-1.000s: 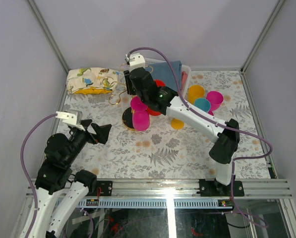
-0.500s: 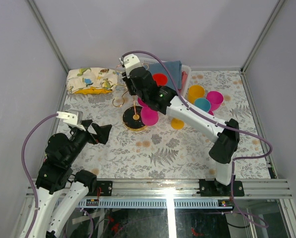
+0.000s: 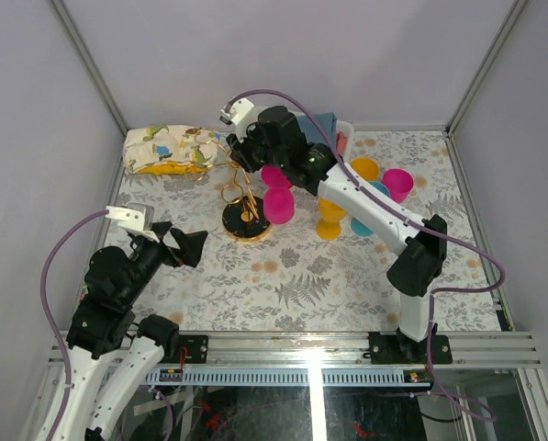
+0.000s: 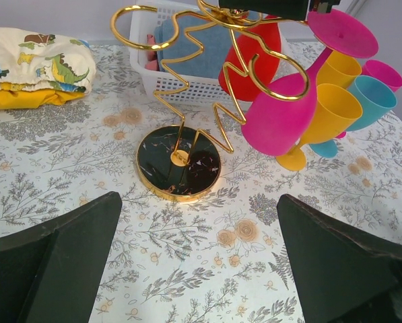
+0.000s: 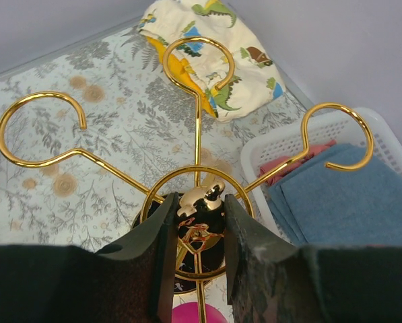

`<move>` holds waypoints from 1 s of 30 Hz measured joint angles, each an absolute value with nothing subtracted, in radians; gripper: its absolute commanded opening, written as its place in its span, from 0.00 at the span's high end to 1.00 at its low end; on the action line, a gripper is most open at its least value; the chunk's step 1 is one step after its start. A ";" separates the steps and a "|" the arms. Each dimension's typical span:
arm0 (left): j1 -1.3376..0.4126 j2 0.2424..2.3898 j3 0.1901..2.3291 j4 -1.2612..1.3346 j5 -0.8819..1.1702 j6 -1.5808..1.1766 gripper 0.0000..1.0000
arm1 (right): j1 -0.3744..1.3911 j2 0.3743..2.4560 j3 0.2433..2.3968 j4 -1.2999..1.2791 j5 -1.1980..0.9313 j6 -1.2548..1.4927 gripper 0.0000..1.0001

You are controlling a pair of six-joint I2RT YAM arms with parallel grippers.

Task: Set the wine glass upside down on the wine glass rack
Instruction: Adjust the wine rack at the center of the board.

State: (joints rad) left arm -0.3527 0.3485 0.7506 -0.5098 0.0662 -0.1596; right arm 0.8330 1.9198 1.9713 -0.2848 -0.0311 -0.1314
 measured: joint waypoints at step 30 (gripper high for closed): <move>-0.353 0.306 0.733 -0.509 0.070 -0.160 0.00 | 0.809 1.488 1.644 -0.228 0.036 -0.002 0.15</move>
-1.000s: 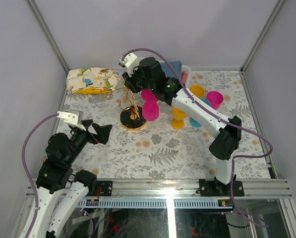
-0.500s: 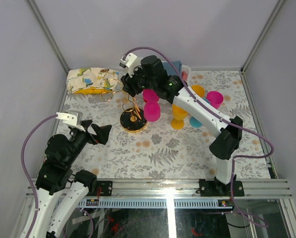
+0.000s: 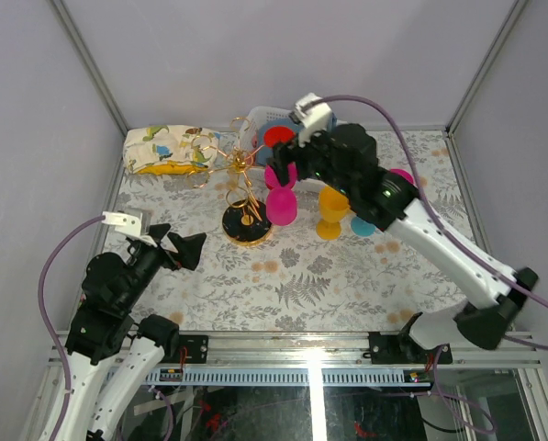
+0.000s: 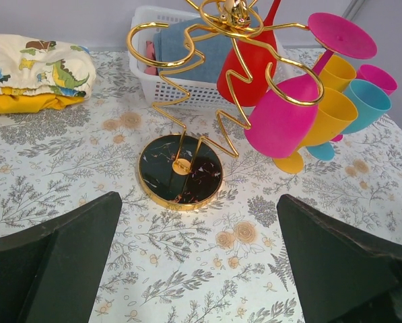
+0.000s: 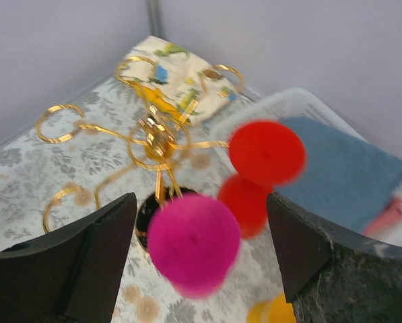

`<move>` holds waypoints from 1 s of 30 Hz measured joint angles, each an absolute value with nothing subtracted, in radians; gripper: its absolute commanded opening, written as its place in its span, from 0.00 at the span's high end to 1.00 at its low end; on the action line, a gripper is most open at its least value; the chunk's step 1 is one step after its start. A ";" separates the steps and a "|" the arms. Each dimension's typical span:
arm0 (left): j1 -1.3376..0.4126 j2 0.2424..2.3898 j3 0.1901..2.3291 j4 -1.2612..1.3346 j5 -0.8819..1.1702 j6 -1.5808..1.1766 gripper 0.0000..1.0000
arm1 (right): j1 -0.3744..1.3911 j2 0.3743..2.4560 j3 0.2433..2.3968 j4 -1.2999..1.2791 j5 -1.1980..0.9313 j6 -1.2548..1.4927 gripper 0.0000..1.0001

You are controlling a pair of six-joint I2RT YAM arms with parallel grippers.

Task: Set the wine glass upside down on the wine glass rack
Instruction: Adjust the wine rack at the center of the board, then pick up the wine glass at the center of the board.

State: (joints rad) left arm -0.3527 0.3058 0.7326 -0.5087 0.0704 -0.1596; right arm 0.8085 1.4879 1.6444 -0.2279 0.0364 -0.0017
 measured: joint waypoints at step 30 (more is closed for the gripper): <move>-0.353 0.334 0.727 -0.502 0.085 -0.164 0.00 | 0.791 1.170 0.928 -0.505 0.465 0.496 0.01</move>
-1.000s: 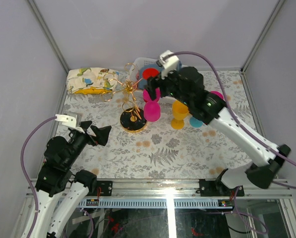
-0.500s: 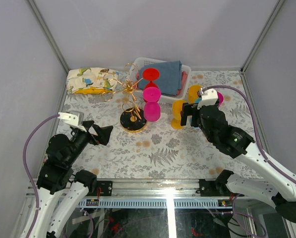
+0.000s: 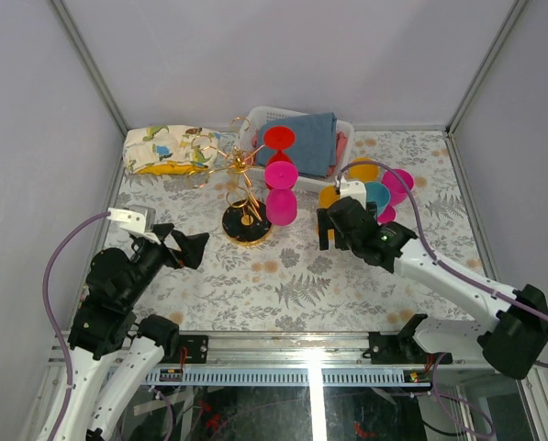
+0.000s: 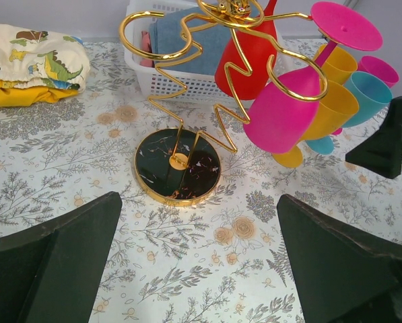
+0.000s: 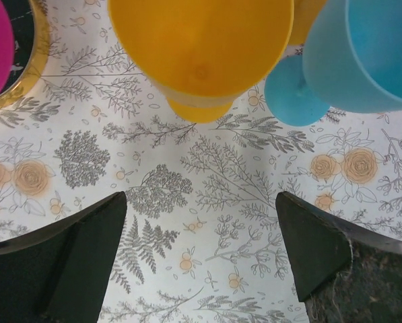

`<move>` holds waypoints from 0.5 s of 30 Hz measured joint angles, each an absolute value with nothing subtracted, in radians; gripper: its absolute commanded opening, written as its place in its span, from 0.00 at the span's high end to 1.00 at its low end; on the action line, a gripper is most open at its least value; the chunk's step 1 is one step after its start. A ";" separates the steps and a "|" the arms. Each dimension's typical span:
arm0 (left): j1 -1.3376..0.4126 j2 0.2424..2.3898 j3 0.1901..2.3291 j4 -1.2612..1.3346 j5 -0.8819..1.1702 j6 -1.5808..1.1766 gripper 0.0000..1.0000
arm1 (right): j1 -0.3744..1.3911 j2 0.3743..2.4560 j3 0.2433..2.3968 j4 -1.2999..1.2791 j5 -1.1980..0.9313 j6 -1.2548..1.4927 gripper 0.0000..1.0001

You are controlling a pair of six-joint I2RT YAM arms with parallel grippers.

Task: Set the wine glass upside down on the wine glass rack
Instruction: Pick up the wine glass at the center of the board.

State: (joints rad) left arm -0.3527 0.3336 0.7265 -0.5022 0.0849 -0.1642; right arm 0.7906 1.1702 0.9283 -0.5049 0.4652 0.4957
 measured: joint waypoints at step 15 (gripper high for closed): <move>-0.353 0.331 0.727 -0.503 0.081 -0.164 0.00 | 0.660 1.385 0.987 -0.346 0.379 0.434 0.01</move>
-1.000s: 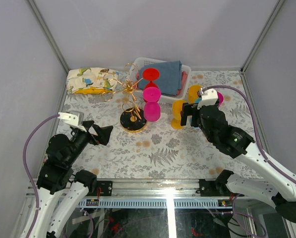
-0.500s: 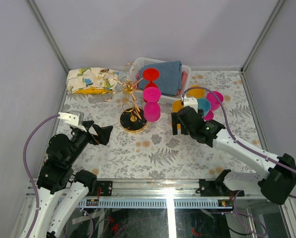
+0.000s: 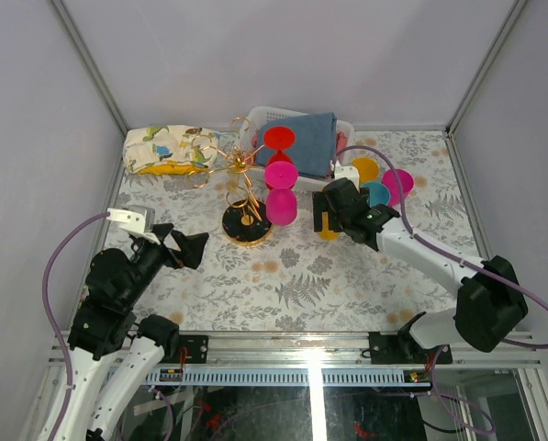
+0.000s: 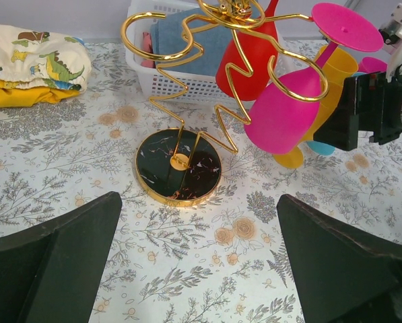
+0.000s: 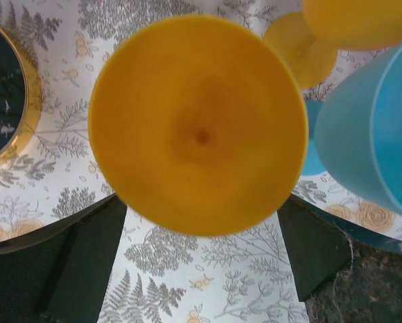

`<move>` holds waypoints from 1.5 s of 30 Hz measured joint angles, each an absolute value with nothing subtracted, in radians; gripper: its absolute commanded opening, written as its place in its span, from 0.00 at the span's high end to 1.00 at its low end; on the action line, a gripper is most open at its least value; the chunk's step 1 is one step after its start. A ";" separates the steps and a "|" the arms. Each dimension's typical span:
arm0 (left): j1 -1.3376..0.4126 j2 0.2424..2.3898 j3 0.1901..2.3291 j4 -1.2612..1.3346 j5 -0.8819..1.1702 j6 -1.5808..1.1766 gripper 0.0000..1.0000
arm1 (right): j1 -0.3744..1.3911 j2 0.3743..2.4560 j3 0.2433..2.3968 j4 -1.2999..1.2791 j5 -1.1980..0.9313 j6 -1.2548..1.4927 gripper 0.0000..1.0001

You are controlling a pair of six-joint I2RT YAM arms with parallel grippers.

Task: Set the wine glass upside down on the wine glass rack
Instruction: Pick up the wine glass at the center of the board.

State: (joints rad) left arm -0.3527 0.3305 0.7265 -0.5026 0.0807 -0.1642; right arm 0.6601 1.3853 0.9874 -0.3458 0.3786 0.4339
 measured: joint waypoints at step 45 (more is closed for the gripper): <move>-0.353 0.324 0.692 -0.460 0.064 -0.249 0.00 | 0.640 1.222 0.915 -0.237 0.323 0.348 0.43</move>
State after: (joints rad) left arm -0.3527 0.3241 0.6918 -0.4599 0.0635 -0.2493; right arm 0.6403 1.2224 0.9154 -0.2371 0.3229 0.3477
